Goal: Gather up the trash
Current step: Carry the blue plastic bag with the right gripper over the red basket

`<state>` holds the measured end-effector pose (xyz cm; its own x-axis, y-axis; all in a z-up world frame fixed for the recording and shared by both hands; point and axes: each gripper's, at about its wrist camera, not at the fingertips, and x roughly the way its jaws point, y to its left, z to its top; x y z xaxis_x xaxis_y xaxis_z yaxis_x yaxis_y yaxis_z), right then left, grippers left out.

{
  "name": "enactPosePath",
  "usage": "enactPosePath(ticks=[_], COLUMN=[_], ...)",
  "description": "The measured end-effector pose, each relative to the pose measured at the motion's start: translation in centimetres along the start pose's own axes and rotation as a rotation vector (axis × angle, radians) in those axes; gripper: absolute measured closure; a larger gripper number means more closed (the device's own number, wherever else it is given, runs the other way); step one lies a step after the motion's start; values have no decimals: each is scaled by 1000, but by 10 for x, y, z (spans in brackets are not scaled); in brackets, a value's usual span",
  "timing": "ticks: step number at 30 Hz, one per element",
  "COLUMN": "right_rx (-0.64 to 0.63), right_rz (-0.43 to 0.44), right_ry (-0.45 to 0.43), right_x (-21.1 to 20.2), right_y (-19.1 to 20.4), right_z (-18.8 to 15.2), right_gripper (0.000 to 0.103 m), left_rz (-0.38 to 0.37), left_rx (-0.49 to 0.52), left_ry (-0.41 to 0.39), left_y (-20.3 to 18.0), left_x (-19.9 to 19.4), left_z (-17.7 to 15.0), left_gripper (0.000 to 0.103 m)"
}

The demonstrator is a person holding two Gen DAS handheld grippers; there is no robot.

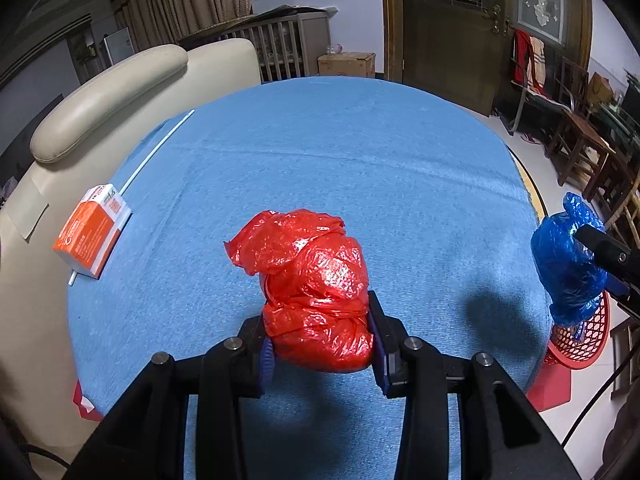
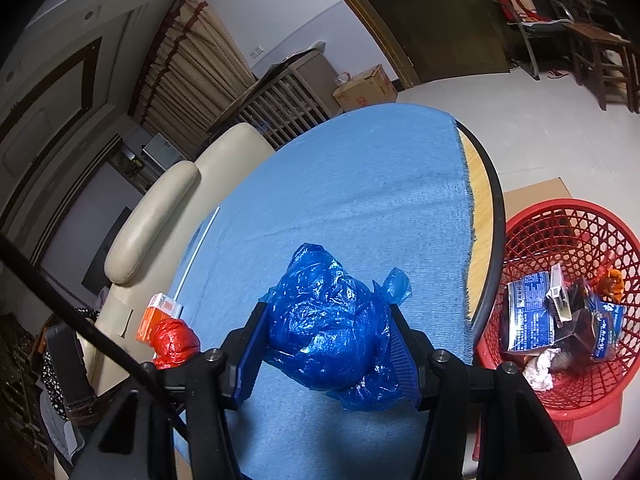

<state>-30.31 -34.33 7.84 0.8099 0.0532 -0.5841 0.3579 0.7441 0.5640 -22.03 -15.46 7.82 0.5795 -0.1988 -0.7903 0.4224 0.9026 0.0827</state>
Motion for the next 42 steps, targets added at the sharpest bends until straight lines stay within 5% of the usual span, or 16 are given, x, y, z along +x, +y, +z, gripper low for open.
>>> enactPosePath(ticks=[23, 42], right_rx=[77, 212], right_rz=[-65, -279], right_ry=[-78, -190], right_x=[-40, -108], right_y=[-40, -152], right_z=[6, 36], right_gripper=[43, 43], left_rz=[-53, -186], left_rx=[76, 243], left_ry=[-16, -26], left_y=[-9, -105], left_x=[-5, -18], left_z=[-1, 9], left_gripper=[62, 62])
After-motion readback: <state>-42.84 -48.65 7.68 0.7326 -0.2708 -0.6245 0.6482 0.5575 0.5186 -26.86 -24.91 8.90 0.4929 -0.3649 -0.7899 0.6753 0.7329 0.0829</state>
